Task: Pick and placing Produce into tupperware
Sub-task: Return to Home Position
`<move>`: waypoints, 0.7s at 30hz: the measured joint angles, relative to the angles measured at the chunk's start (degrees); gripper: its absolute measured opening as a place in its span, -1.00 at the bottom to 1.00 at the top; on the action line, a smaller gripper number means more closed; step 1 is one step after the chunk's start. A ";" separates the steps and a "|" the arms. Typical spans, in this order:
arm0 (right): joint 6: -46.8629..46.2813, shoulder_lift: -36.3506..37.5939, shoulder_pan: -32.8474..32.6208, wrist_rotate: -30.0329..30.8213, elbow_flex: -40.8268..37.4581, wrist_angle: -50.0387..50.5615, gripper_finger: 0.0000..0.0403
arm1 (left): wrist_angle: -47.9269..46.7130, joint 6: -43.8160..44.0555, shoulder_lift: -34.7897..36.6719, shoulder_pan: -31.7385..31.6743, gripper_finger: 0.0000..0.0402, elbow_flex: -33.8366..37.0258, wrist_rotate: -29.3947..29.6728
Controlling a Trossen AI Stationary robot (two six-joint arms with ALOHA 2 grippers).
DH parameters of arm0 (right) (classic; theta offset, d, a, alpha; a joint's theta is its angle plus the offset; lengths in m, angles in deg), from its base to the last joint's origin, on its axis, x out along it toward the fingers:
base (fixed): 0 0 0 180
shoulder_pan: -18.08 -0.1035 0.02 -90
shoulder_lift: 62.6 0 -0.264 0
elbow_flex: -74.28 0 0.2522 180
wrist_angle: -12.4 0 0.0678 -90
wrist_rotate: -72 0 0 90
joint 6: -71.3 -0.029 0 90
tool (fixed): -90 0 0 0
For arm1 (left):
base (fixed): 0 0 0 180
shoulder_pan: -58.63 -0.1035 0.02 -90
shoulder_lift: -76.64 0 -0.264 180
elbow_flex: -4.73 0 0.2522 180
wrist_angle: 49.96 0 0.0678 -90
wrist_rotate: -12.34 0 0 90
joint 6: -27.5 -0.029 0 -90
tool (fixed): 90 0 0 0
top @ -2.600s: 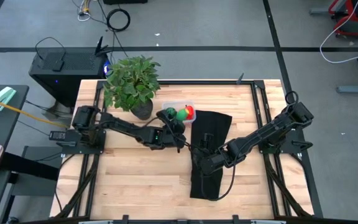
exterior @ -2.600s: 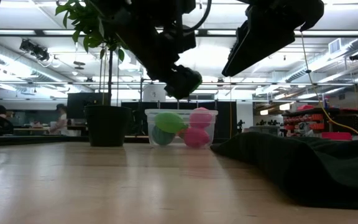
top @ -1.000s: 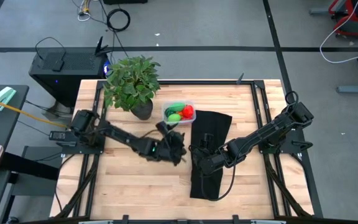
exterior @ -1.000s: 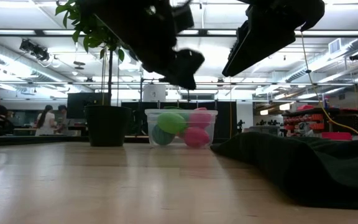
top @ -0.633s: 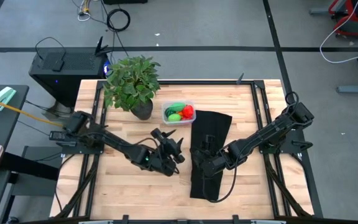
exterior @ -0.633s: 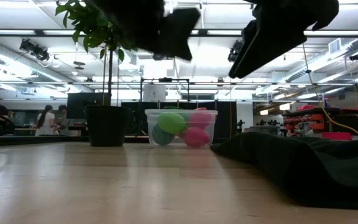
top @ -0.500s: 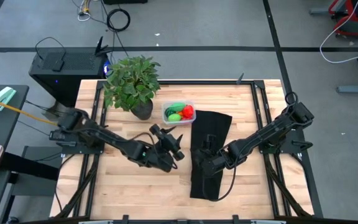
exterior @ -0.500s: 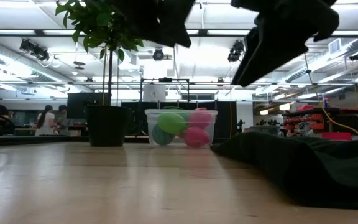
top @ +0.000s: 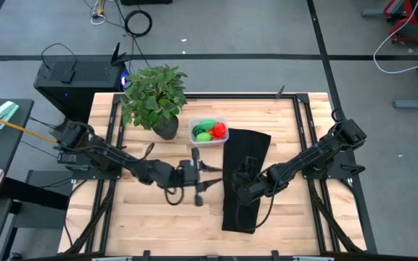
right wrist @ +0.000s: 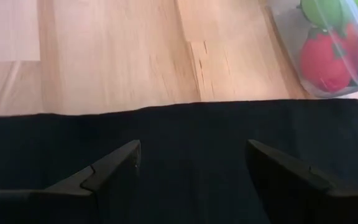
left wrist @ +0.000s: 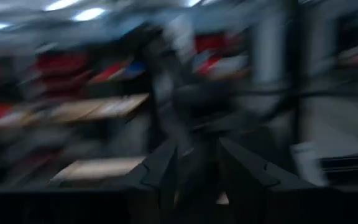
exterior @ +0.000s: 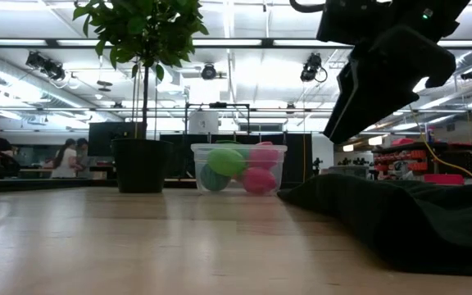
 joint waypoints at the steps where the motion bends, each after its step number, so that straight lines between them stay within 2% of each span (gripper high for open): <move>1: -0.39 0.00 0.00 0.00 0.00 -0.12 0.47 | 4.57 -0.17 0.00 -0.49 -0.41 2.27 -5.28; 3: -0.56 0.00 0.00 0.00 0.00 -0.21 0.47 | 12.56 -0.17 0.00 -1.56 -0.45 6.33 -15.45; 5: -0.91 0.00 0.00 0.00 0.00 -0.47 0.47 | 19.11 -0.15 0.02 -2.22 -0.48 9.91 -21.57; 14: -4.42 0.00 0.00 -0.02 0.00 -0.84 0.47 | 36.16 -3.17 0.14 -2.51 -0.48 22.18 -22.56; 17: -5.34 0.00 0.00 -0.02 0.00 -0.84 0.47 | 40.22 -3.43 2.97 -2.76 -0.48 26.02 -22.66; 21: -5.69 -0.02 0.00 -0.02 0.00 -1.25 0.47 | 39.91 -2.89 9.36 -2.80 -0.51 32.42 -22.60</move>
